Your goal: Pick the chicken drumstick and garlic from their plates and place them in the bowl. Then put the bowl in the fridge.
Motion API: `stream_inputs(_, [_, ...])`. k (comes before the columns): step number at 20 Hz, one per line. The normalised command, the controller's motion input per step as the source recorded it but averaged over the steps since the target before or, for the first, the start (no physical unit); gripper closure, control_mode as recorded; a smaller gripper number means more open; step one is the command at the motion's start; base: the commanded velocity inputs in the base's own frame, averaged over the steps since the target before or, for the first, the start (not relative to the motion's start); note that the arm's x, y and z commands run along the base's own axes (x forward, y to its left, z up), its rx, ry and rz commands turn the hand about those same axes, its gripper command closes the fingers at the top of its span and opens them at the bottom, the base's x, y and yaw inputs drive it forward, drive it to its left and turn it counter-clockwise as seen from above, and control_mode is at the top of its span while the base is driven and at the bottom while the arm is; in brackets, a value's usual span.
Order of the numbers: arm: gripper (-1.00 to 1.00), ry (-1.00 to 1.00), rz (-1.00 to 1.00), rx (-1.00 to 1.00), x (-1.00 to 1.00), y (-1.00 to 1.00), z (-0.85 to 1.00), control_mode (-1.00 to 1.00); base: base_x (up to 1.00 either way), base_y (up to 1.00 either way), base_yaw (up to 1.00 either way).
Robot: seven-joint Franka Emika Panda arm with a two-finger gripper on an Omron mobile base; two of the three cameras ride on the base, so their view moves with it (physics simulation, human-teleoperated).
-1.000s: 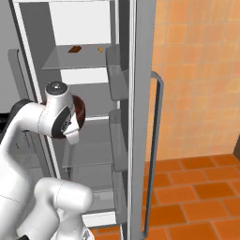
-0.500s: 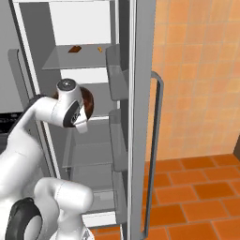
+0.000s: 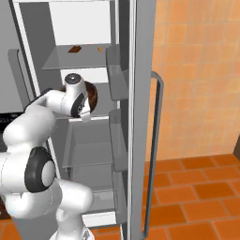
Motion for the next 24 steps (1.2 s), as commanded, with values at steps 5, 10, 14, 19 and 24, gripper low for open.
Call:
stream_inputs(5, [1.0,0.0,-0.01,0.09,0.41,0.28,-0.41,-1.0,0.0,0.0,0.0])
stream_inputs(10, [1.0,0.0,0.0,0.07,0.31,0.27,-0.6,-1.0,0.0,0.0,0.0])
stream_inputs(14, [1.0,0.0,-0.03,0.0,0.59,0.33,-0.34,-1.0,0.0,0.0,0.0])
stream_inputs(19, [1.0,-0.05,-0.12,0.0,0.76,0.22,-0.08,-1.0,0.0,0.0,0.0])
stream_inputs(24, [1.0,-0.04,-0.09,0.0,0.6,0.06,-0.11,-1.0,0.0,0.0,0.0])
